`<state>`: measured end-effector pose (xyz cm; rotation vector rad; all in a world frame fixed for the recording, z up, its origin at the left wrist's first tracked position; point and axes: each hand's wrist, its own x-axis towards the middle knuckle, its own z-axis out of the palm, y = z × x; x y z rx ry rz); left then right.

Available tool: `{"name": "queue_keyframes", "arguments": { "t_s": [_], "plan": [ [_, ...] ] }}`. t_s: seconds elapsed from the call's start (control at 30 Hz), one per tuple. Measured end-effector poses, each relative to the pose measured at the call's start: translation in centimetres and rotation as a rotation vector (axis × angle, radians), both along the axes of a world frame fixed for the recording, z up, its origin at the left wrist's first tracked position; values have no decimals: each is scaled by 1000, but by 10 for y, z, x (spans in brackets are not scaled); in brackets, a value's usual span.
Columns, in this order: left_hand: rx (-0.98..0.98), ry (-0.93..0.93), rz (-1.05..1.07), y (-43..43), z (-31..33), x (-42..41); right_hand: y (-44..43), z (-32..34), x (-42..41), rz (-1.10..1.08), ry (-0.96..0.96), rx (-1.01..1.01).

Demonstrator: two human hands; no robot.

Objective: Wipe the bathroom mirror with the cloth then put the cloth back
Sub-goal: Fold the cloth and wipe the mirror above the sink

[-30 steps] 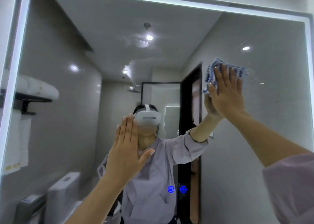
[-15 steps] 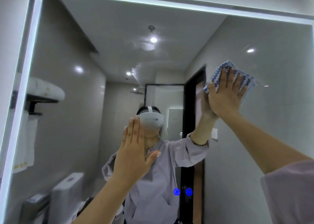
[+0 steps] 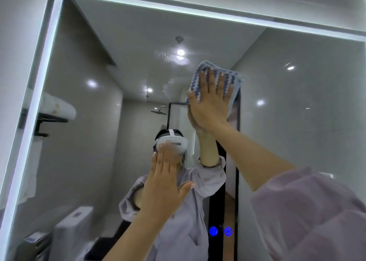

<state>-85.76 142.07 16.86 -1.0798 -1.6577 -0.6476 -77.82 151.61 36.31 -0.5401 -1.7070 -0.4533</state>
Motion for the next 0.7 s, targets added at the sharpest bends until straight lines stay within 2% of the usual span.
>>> {"name": "queue_keyframes", "arguments": {
  "t_s": [0.27, 0.7],
  "plan": [
    [8, -7, 21, -3, 2, 2, -53, -2, -59, 47, -251, 211],
    [-15, 4, 36, -3, 1, 0, -30, 21, -36, -23, -333, 331]
  ]
}}
